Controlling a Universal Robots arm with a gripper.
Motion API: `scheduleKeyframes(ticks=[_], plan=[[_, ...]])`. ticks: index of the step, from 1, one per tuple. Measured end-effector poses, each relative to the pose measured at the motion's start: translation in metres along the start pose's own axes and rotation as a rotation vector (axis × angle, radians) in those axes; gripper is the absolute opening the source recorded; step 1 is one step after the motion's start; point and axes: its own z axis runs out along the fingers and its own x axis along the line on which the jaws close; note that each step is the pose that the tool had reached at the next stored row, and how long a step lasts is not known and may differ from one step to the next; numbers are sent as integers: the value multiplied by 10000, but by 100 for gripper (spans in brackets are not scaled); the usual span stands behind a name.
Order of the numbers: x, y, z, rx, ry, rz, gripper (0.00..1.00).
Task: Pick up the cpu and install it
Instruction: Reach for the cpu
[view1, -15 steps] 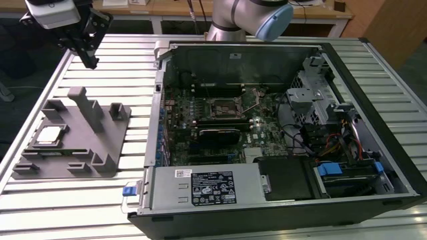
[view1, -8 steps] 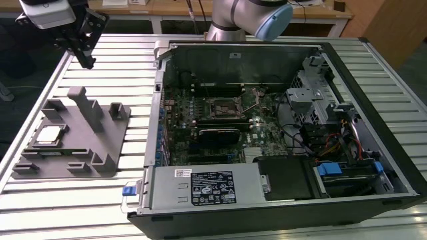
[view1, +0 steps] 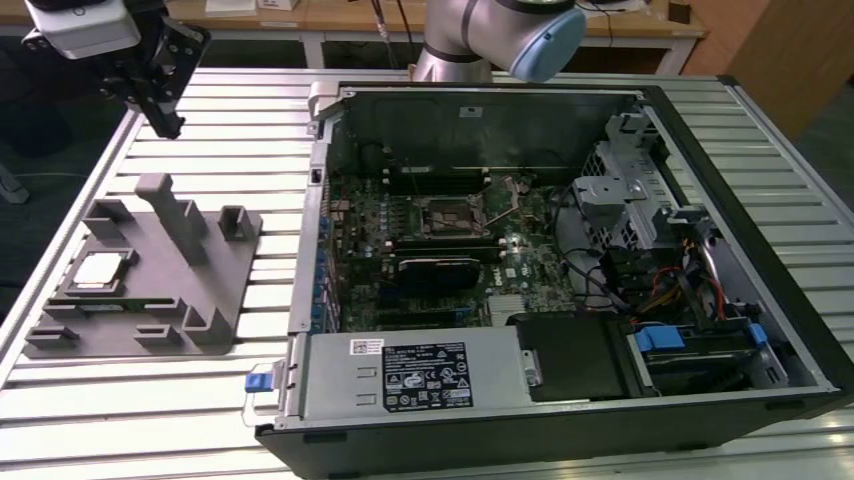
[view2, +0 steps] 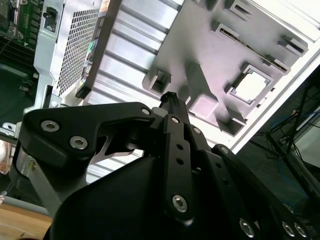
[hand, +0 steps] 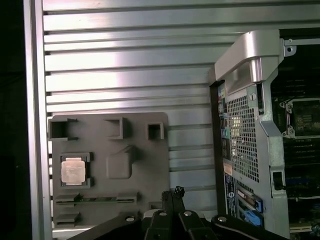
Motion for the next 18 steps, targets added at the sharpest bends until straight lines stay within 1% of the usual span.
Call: scheduleKeyframes(ticks=[4,18], plan=[[38,-7,-1,-1,0,0,11],[236,-34,-6,-1,0,-1,11]])
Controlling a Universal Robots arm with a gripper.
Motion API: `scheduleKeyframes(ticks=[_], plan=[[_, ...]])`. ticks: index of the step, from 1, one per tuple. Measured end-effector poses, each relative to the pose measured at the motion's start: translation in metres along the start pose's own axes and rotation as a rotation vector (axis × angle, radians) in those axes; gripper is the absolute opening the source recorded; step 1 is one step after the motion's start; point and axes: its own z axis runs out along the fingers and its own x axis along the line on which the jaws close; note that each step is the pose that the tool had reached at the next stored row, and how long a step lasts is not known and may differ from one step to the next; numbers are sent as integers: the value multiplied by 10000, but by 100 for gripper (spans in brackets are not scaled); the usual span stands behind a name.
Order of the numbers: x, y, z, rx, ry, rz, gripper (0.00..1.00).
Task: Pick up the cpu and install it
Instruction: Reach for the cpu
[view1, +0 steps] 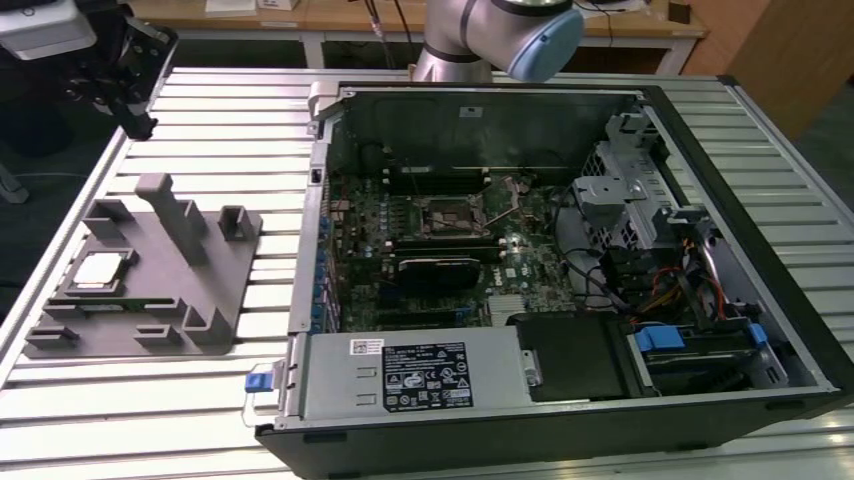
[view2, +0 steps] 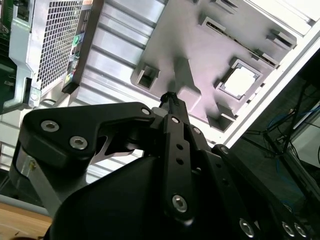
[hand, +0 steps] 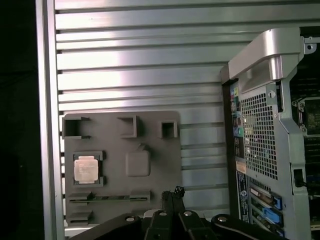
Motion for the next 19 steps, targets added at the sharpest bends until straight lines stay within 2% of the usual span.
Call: scheduleKeyframes(ticks=[13,19], plan=[[173,-16,1,0,0,0,11],[245,-22,26,0,0,0,11]])
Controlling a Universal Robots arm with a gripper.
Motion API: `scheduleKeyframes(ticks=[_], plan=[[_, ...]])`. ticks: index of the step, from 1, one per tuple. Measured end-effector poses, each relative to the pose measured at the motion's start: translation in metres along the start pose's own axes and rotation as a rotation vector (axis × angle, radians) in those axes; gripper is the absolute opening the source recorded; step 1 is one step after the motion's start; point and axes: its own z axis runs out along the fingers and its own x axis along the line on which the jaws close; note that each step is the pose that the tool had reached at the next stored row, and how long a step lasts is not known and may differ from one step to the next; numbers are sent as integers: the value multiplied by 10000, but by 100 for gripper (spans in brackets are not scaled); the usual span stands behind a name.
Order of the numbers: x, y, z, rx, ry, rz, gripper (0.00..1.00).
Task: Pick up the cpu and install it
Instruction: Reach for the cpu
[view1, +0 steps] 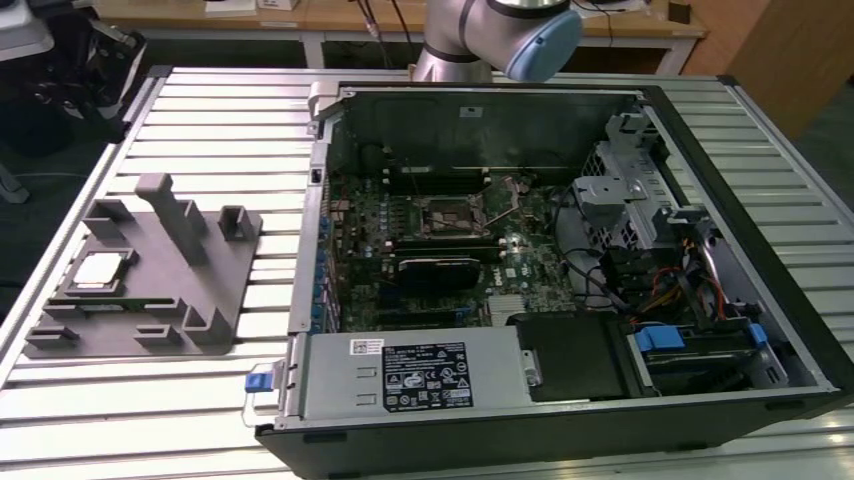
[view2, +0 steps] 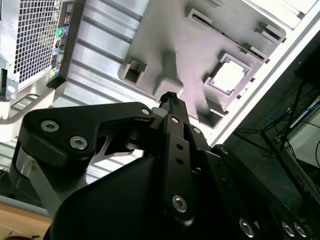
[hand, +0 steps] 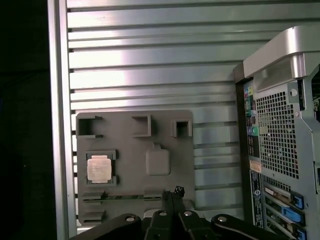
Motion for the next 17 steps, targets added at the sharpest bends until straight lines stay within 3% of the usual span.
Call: scheduleKeyframes(ticks=[17], plan=[[204,-24,139,0,0,1,11]])
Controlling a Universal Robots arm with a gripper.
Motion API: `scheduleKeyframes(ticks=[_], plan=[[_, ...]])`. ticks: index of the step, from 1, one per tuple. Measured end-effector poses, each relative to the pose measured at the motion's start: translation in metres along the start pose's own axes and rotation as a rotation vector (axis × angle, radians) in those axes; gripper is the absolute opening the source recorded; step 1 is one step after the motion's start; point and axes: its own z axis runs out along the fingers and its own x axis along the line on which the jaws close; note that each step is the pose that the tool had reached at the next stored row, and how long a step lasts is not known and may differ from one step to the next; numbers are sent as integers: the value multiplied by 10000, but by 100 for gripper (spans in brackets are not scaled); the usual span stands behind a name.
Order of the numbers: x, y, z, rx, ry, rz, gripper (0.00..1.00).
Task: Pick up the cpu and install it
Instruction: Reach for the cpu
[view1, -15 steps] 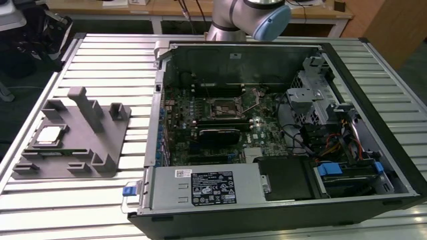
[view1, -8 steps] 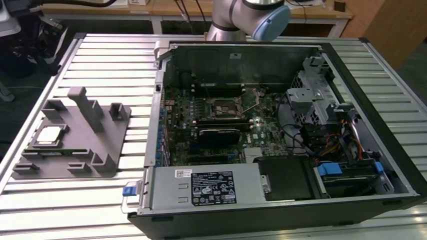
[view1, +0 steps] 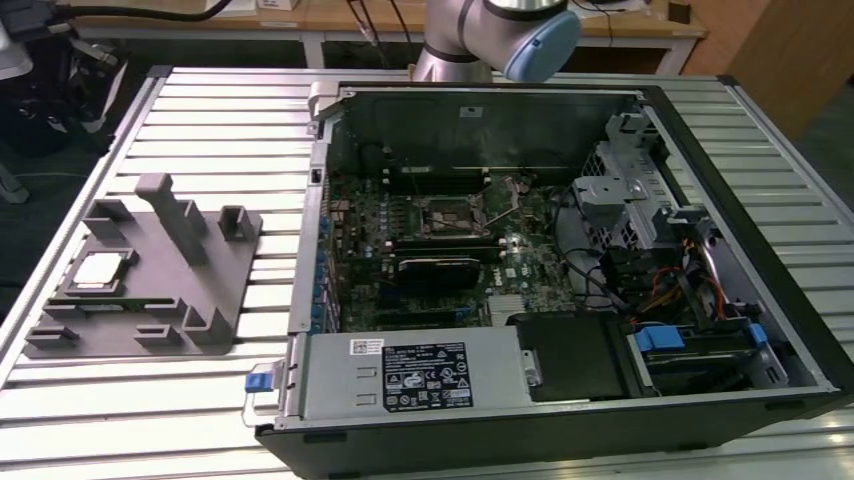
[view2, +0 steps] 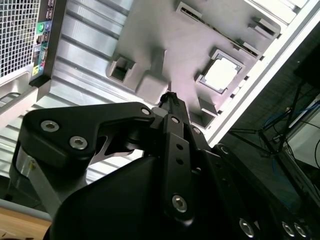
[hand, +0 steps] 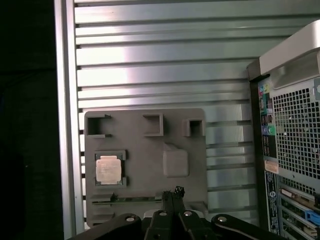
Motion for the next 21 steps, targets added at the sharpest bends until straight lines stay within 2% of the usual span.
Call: scheduleKeyframes(ticks=[9,21], plan=[[85,-10,43,-1,0,-1,11],[193,-28,178,0,0,-2,11]])
